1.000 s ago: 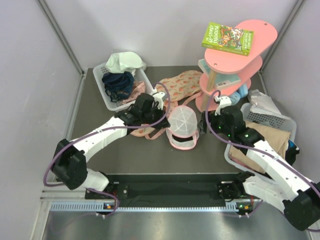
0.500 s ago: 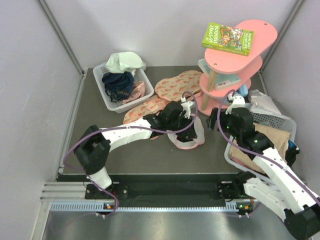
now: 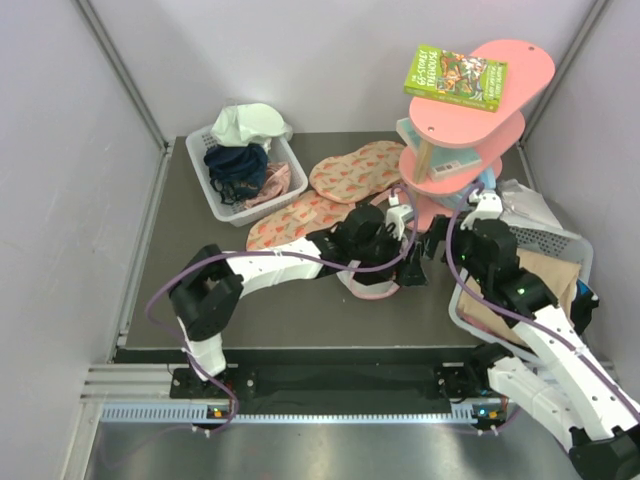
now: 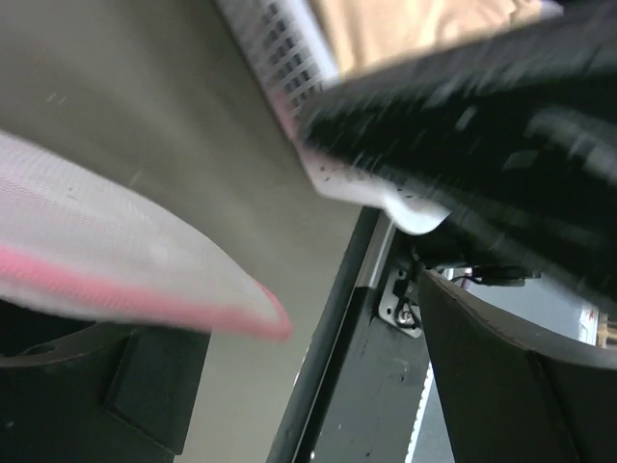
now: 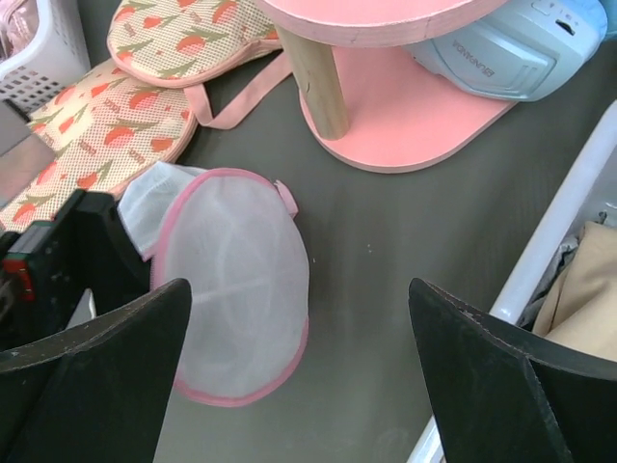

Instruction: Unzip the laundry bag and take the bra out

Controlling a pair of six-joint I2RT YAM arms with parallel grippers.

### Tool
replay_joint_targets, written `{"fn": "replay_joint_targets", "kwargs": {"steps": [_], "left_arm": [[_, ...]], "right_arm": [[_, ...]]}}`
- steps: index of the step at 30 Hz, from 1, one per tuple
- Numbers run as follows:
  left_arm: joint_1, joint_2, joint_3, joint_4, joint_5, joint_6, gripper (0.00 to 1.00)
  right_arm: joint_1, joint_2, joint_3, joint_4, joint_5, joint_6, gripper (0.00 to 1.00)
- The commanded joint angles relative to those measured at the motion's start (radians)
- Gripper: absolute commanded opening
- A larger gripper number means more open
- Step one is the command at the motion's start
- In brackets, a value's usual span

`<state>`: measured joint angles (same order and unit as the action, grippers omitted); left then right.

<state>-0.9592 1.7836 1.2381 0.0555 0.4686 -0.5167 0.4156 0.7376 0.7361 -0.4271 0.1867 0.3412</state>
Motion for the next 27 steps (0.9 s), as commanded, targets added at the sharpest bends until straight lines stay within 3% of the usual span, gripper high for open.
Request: {"fn": "replay_joint_targets", "kwargs": {"steps": [1,6,11,18,21,23,27], "left_arm": [[-0.021,0.059,0.108,0.08,0.076,0.046,0.9],[-0.038,0.111,0.138,0.093,0.113,0.049,0.93],[-0.038,0.068,0.118,0.071,0.07,0.079,0.96],[-0.026,-0.104,0.014,-0.104,-0.21,0.237,0.99],[-0.007,-0.205,-0.069,-0.129,-0.338,0.247,0.99],[-0.004,-0.272,-0.109,-0.138,-0.499,0.259,0.99],[0.023,-0.302,-0.152,-0.189,-0.602,0.268,0.99]], "right_arm": [[-0.015,-0.027,0.071,-0.021,0.033,0.004,0.94],[-0.015,-0.049,0.088,-0.045,0.056,-0.004,0.95],[-0.017,-0.064,0.097,-0.058,0.068,-0.008,0.96],[-0.018,-0.049,0.071,-0.004,-0.024,-0.034,0.96],[-0.015,-0.021,0.051,0.04,-0.139,-0.05,0.95],[-0.015,0.009,0.034,0.072,-0.182,-0.056,0.92],[-0.014,0.069,-0.001,0.135,-0.3,-0.044,0.89]]}}
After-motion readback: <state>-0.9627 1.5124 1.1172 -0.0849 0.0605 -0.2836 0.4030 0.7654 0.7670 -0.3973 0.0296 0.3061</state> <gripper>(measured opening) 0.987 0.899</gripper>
